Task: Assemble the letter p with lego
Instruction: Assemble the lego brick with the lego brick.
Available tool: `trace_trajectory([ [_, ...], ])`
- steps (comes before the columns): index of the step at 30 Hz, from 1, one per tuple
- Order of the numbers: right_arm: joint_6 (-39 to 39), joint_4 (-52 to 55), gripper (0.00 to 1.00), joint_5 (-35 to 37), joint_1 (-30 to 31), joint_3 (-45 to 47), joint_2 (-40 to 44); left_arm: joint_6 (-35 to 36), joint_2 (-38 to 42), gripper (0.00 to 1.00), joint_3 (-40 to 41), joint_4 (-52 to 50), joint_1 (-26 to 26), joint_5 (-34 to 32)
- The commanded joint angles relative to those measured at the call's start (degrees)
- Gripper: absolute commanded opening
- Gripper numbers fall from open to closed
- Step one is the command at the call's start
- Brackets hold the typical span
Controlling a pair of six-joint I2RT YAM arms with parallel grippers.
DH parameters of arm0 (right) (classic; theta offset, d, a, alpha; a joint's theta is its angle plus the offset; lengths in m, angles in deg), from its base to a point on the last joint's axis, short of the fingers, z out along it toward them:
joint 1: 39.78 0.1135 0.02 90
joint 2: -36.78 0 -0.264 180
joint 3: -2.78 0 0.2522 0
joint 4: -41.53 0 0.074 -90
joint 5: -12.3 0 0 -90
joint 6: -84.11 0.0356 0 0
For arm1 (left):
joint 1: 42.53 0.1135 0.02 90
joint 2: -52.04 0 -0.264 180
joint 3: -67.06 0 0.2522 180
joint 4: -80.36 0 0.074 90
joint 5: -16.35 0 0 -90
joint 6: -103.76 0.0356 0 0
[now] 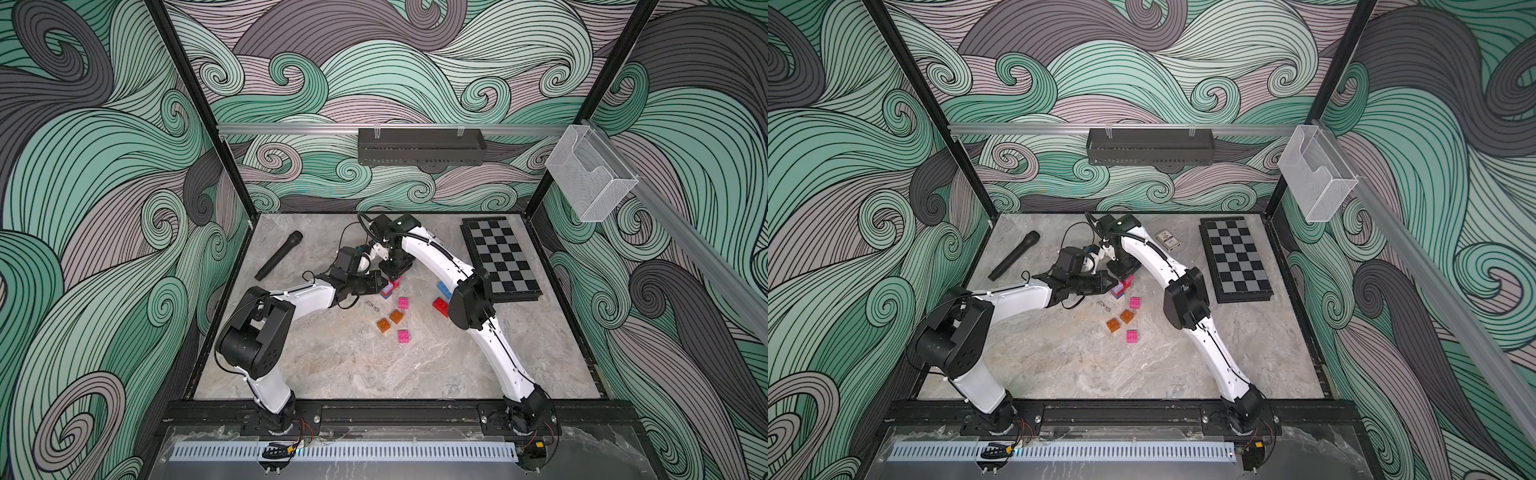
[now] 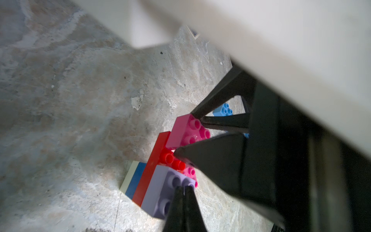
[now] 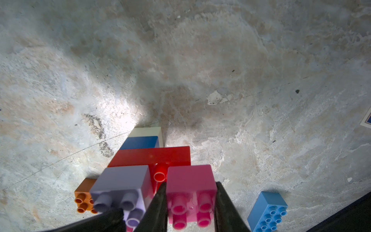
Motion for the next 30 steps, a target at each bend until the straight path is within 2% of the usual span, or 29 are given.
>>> trace_trajectory([
  [1, -1.15, 0.56, 0.21, 1.10, -0.07, -0.79, -2.51, 1.30, -1.78, 0.00, 2.95, -8.86, 0.95, -2.80],
  [16, -2.44, 0.21, 0.21, 1.70, -0.87, -1.66, -2.58, 1.21, -2.35, 0.00, 3.12, -8.50, 1.39, -2.01],
  [30, -2.74, -0.59, 0.22, 0.13, -0.03, 1.69, -2.61, 1.08, -3.25, 0.00, 3.00, -8.12, 1.82, -1.22],
])
